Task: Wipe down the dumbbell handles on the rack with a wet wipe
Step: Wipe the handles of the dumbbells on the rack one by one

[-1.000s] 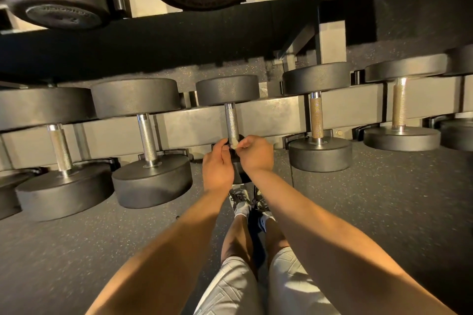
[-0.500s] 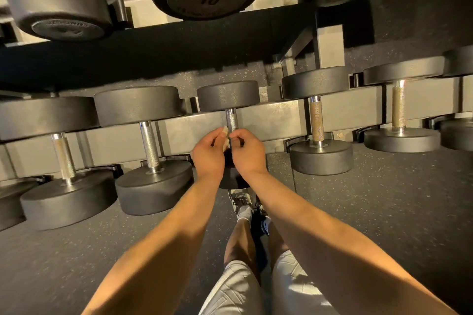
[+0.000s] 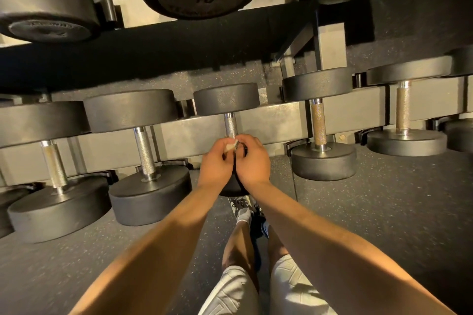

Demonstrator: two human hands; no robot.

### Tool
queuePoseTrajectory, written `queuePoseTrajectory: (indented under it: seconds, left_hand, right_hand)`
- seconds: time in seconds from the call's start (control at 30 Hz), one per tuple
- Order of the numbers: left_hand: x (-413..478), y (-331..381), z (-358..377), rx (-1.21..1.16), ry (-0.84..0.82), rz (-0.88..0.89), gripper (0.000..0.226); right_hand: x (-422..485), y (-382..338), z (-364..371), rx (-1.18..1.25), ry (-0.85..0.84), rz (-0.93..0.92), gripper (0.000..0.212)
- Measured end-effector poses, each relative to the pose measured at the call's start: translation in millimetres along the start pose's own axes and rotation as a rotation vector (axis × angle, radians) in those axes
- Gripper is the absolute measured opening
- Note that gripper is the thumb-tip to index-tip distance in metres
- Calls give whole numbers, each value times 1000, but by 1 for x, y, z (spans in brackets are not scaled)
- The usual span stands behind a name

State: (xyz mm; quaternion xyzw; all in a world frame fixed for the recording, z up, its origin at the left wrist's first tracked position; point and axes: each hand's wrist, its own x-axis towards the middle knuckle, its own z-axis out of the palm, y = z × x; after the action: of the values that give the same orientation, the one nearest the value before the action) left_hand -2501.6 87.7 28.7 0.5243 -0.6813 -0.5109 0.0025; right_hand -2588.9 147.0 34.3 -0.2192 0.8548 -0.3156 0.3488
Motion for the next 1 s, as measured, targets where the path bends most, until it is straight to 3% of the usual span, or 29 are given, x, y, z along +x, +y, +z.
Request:
queuePoseTrajectory:
  seconds: [0.1,0.37,0.67,0.87,1.0]
  left_hand:
    - [0,-1,-8,2,-57,16,34]
    - [35,28,-4,-255,238,-26,27]
    - [-7,11,11,-258,196,-164,24]
    - [28,41,2,-409,316,-66,22]
    - [33,33,2,-377,295,-92,22]
  right_hand:
    - [1,-1,1,-33,8,-3,29]
    - [1,3,3,-47,38,-37,30]
    - [-2,-3,-1,-39,22,-10,26]
    - [-1,5,1,4,80,-61,26]
    - [-1,5,0,54,86,-67,25]
